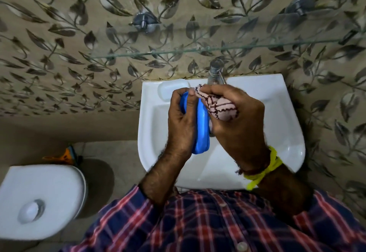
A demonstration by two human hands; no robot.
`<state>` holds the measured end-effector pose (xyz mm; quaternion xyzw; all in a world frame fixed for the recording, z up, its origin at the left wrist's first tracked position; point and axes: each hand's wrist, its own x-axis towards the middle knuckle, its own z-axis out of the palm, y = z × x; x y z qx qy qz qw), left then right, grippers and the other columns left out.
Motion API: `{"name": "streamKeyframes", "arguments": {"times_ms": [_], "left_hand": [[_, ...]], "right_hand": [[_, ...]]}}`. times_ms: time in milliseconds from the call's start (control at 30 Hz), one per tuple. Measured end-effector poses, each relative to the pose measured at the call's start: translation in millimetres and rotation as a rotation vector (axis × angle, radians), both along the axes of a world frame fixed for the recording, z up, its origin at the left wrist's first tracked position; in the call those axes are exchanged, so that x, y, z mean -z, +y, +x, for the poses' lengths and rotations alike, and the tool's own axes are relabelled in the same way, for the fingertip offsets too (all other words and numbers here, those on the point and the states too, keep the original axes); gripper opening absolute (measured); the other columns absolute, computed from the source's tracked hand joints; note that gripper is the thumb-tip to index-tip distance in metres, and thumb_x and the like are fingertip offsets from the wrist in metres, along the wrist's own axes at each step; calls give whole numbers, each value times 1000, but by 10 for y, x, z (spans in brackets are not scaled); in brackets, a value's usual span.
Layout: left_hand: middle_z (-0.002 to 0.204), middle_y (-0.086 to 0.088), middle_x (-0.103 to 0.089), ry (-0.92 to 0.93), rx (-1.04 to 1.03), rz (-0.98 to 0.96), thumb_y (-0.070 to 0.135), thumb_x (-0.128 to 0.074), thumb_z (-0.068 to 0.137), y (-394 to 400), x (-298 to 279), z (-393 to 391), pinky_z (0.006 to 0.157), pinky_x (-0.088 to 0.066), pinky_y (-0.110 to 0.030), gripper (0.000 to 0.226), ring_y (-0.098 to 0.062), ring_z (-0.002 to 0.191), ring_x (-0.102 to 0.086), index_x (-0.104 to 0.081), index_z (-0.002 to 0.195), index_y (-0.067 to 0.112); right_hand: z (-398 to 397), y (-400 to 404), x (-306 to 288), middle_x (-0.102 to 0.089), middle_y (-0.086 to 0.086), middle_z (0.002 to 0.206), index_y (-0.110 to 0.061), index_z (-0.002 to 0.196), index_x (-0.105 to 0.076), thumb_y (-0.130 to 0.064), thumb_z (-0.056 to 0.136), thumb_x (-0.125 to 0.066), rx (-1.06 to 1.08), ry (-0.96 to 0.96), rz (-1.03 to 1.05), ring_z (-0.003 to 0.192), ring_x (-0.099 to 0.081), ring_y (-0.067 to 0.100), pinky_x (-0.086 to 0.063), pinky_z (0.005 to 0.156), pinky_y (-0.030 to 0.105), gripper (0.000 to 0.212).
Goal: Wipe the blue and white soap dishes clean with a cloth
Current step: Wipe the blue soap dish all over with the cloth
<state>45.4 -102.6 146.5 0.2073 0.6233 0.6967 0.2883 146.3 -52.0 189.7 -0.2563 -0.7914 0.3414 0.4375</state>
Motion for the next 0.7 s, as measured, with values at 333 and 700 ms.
{"name": "streamKeyframes", "arguments": {"times_ms": [333, 700], "left_hand": [[88, 5, -71, -61, -30, 18, 35, -47, 108, -37, -36, -104, 72, -59, -30, 23, -12, 83, -68, -60, 106, 16], [79, 6, -65, -57, 37, 82, 35, -47, 105, -61, 24, -110, 63, -52, -24, 21, -8, 71, -61, -59, 94, 21]], "right_hand": [[-172, 48, -71, -76, 1, 93, -4, 99, -76, 0, 81, -79, 66, 104, -201, 88, -72, 6, -56, 84, 22, 18], [-4, -29, -199, -74, 8, 97, -7, 101, -76, 6, 64, -71, -104, -238, 106, 87, -69, 22, -53, 80, 31, 39]]}}
